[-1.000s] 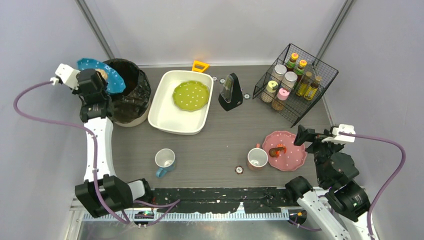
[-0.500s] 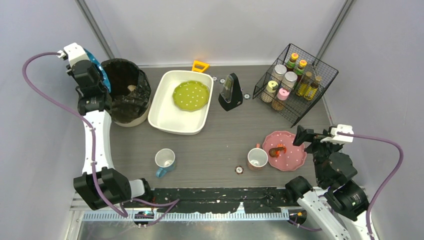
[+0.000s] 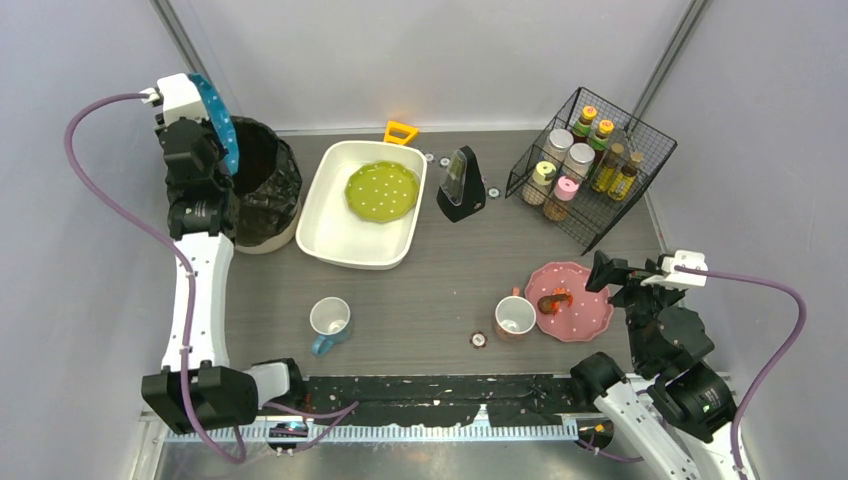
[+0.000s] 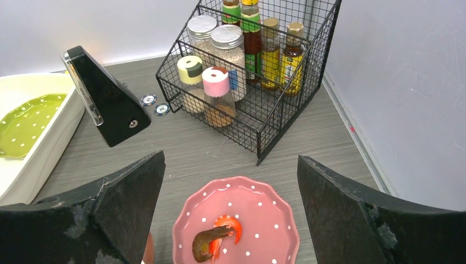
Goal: Clear the kitchen counter
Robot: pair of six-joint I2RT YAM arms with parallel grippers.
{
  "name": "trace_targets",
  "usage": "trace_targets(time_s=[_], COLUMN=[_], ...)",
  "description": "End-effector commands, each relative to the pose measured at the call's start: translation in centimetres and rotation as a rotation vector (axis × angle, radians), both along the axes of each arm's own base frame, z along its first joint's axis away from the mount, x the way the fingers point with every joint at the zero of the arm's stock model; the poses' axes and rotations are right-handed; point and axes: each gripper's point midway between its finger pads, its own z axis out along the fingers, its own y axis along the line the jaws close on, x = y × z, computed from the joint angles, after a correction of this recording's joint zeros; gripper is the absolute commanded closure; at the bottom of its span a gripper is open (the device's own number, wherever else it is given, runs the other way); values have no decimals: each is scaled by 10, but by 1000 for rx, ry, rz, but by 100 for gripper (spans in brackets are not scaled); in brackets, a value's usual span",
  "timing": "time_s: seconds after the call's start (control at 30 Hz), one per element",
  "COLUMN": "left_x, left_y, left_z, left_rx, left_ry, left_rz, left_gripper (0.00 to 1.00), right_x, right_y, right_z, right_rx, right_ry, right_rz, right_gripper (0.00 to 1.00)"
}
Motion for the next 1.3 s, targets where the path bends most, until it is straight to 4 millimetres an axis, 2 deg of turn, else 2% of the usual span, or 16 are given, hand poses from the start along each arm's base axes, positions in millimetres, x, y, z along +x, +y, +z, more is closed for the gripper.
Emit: trace_targets(time_s=[0.0,0.2,0.4,0.53,0.57,0.8,0.93,1.27], left_x=[-43,-44,-35,-22,-18,17,42,96], left_y=[-21,-68,-116,-157,-168,-204,-218,-243], left_z=[123,124,98,76,69,4,-34,-107], left_rx=[-63,-347,-625,-712,-726,-783,-758,-695], left_ry=[-463,-560,-554,-474,-450,-311,-224,-35], left_rz=[-68,-296,-459,-553,-566,-527,-481,-406], left_gripper=[100,100,100,100,100,100,100,100], right_x=[-1,0,-2,-3,-3,-4,-5,-5], right_y=[0,2,0,0,0,-1,-4,-4], right_z=[11,11,10,11,12,11,11,9], right_rx=[33,35,42,50,51,57,61,63], right_ry=[-59,-59,-68,-82,-84,-92,-99,-107], right_rz=[1,9,5,5,5,8,-5,-7], right_gripper=[5,5,5,5,5,5,5,5])
